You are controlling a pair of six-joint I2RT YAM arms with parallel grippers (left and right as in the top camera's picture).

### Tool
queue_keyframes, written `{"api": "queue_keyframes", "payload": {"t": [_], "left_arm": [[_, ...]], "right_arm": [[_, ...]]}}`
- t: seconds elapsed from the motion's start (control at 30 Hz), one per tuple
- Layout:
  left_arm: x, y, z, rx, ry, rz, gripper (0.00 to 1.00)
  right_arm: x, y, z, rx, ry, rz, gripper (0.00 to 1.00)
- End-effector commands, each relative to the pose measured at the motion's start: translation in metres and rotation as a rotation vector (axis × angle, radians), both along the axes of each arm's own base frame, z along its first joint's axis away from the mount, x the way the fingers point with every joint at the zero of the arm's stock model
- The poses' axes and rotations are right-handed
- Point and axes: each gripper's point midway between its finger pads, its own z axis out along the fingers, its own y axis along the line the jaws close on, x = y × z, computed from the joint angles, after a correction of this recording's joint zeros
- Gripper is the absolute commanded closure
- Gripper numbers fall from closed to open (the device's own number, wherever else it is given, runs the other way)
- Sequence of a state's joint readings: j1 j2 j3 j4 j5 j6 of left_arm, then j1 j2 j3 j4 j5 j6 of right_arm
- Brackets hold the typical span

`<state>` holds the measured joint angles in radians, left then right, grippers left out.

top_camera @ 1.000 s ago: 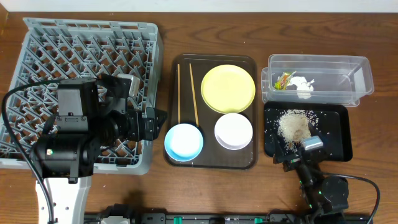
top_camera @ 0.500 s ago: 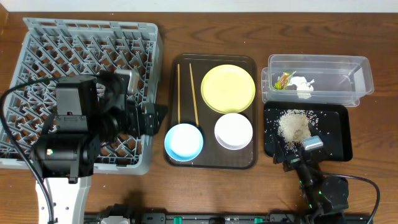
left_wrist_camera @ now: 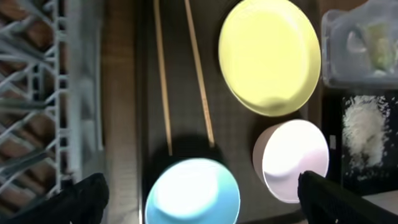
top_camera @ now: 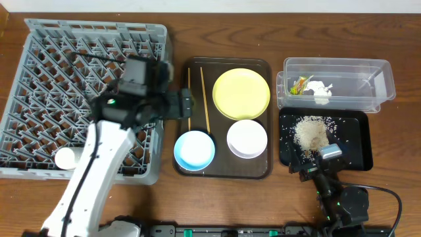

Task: Sort waste into correct bins and load items into the dishwasher
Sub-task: 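Reach the left gripper to the chopsticks on the brown tray and grasp one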

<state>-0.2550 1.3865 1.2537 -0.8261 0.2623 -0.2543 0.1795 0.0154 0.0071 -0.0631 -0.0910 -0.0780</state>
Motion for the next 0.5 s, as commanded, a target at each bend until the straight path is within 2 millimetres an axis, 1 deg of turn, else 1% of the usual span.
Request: {"api": "queue_keyframes", "payload": {"t": [0.0,0.07,0.17,0.27,0.33,0.4,0.47], "left_arm": [[0.014,-0.01,-0.002,-0.001,-0.023,0.016,0.02],[0.022,-0.021,-0.013,0.024,-0.026,-0.005,0.01],[0.032,-0.029,-0.043,0.155,-0.018,-0.011,0.0],[0.032,-0.039,-0.075,0.274,0.017,-0.04,0.02],[0.032,-0.037,-0.096,0.378,0.033,-0.041,0.12],[0.033,-0.037,-0.113,0.436,0.048,-0.047,0.13],[0.032,-0.041,-0.13,0.444,0.085,-0.062,0.17]], "right_arm": [[0.0,-0.001,0.0,-0.008,-0.005,-0.002,0.01],[0.0,-0.001,0.0,-0.008,-0.005,-0.002,0.01],[0.0,-0.001,0.0,-0.008,-0.005,-0.002,0.01],[0.0,-0.001,0.0,-0.008,-0.005,-0.002,0.01],[0.0,-0.001,0.0,-0.008,-0.005,-0.002,0.01],[0.0,-0.001,0.0,-0.008,-0.005,-0.002,0.01],[0.0,-0.001,0.0,-0.008,-0.005,-0.002,0.01]]}}
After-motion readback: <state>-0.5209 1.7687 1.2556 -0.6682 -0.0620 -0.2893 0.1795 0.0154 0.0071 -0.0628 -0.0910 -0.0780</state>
